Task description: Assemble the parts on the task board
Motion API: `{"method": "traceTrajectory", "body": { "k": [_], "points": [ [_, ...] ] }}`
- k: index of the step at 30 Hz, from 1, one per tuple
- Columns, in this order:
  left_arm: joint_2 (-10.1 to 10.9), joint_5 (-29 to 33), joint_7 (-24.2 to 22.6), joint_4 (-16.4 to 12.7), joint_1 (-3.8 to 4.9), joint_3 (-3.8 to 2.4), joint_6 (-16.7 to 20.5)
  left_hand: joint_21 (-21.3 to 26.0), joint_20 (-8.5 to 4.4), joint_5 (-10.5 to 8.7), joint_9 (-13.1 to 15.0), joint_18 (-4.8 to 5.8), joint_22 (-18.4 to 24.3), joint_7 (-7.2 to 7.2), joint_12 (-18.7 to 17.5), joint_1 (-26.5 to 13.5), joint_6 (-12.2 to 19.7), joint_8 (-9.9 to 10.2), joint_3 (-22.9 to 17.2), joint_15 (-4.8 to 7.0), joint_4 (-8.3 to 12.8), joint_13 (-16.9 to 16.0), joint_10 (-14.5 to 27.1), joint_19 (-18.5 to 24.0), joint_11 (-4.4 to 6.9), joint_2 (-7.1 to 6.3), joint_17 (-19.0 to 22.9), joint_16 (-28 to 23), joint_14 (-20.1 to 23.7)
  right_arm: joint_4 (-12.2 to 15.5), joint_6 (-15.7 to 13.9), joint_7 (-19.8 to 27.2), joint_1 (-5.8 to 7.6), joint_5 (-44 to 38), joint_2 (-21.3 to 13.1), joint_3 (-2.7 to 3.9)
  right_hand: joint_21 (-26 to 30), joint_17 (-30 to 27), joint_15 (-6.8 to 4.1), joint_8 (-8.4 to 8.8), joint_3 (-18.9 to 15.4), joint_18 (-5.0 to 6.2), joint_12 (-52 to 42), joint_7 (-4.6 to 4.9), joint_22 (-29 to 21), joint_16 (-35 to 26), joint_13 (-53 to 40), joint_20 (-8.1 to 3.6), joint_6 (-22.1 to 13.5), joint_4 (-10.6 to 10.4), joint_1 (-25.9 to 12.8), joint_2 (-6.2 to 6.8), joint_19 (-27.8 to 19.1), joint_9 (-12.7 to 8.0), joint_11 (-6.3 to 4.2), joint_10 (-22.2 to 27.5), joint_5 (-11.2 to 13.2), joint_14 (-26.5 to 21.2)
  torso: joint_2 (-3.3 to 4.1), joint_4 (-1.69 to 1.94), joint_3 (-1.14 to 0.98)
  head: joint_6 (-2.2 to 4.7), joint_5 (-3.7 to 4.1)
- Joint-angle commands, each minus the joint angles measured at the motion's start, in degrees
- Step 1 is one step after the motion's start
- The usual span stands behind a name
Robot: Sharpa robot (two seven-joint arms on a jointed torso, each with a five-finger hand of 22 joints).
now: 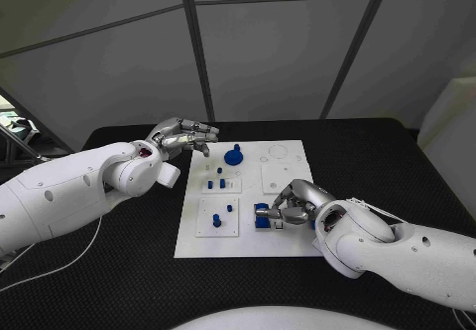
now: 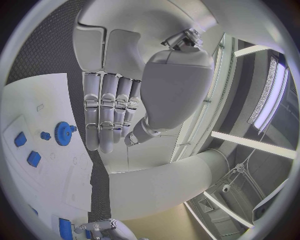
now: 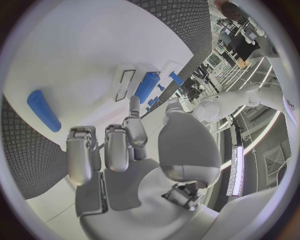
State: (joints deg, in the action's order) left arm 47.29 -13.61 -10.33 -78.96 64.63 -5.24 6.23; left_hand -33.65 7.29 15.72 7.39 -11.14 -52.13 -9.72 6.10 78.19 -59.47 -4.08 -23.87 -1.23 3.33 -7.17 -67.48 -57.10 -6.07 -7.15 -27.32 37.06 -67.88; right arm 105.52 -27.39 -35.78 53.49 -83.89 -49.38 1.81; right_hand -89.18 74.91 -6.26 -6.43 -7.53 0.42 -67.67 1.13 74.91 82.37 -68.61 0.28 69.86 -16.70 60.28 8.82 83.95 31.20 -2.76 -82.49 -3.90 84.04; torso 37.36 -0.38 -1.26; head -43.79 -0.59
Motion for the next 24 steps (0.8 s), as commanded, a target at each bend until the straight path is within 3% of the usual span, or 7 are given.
{"method": "traceTrajectory", "body": {
  "k": [1,3,12,21,24],
  "points": [
    [0.0,0.3,-0.5,-0.1,0.09,-0.05,-0.6,0.3,0.00,0.09,-0.1,0.69,0.1,-0.27,-0.3,0.1,0.0,0.2,0.3,-0.16,0.0,-0.1,0.5,0.2,0.01,0.42,0.1,-0.3,-0.2,0.5,-0.7,1.6,0.08,-2.2,-0.1,0.03,-0.4,1.7,-0.32,0.32,1.7,-0.29,0.0,-0.13,14.7,0.1,-0.3,-0.40,0.6,1.8,5.6,-1.70,5.8,0.5,-0.24,0.1,-3.5,3.3,0.00,-0.03,-0.02,0.01,-0.03],
    [0.0,0.3,-0.5,-0.1,0.09,-0.05,-0.6,0.3,0.00,0.09,-0.1,0.69,0.1,-0.27,-0.3,0.1,0.0,0.2,0.3,-0.16,0.0,-0.1,0.5,0.2,0.01,0.42,0.1,-0.3,-0.2,0.6,-0.3,1.8,0.08,-2.5,-0.1,0.03,-0.6,2.1,-0.38,0.28,2.2,-0.37,0.0,-0.21,14.9,0.3,-0.4,-0.46,0.9,3.6,8.6,-1.88,6.0,0.8,-0.34,0.0,-4.7,3.3,-0.02,-0.01,-0.01,-0.04,-0.02],
    [0.0,0.3,-0.5,-0.1,0.09,-0.05,-0.6,0.3,0.00,0.09,-0.1,0.69,0.1,-0.27,-0.3,0.1,0.0,0.2,0.3,-0.16,0.0,-0.1,0.5,0.2,0.01,0.42,0.1,-0.3,-0.2,0.5,0.4,1.4,0.08,-4.3,-0.2,0.03,-0.8,3.1,-0.77,0.31,3.0,-0.42,-0.1,-0.78,15.1,0.8,-0.9,-0.82,2.0,9.4,16.2,-3.45,6.0,1.6,-0.83,-0.2,-5.3,3.5,-0.03,0.05,0.03,-0.05,0.08],
    [0.1,0.3,-0.5,0.0,0.09,-0.05,-0.6,0.3,0.00,0.11,-0.1,0.69,0.1,-0.28,-0.3,0.1,0.0,0.2,0.3,-0.16,0.0,-0.1,0.5,0.2,0.01,0.45,0.1,-0.3,-0.2,2.5,-3.9,3.4,0.07,-3.0,-3.5,0.05,-0.4,2.3,-0.48,1.50,1.3,-0.29,0.7,-0.17,14.7,0.3,-0.4,-0.67,0.9,9.7,14.6,-3.75,5.8,1.4,-0.40,0.0,-5.8,3.3,-0.05,-0.25,-0.09,0.13,0.22],
    [0.1,0.3,-0.5,0.1,0.07,-0.05,-0.6,0.3,0.00,0.11,-0.1,0.69,0.1,-0.28,-0.3,0.1,0.0,0.2,0.3,-0.16,0.0,-0.1,0.5,0.2,0.01,0.45,0.1,-0.3,-0.2,3.8,-5.2,4.8,0.08,-0.8,-5.7,0.10,-0.4,2.2,-0.30,1.76,0.1,-0.28,0.8,0.03,14.7,0.3,-0.5,-0.50,0.8,9.1,12.8,-3.75,5.8,1.4,-0.19,0.0,-5.8,3.3,-0.06,-0.14,-0.06,0.24,0.65]
  ]
}}
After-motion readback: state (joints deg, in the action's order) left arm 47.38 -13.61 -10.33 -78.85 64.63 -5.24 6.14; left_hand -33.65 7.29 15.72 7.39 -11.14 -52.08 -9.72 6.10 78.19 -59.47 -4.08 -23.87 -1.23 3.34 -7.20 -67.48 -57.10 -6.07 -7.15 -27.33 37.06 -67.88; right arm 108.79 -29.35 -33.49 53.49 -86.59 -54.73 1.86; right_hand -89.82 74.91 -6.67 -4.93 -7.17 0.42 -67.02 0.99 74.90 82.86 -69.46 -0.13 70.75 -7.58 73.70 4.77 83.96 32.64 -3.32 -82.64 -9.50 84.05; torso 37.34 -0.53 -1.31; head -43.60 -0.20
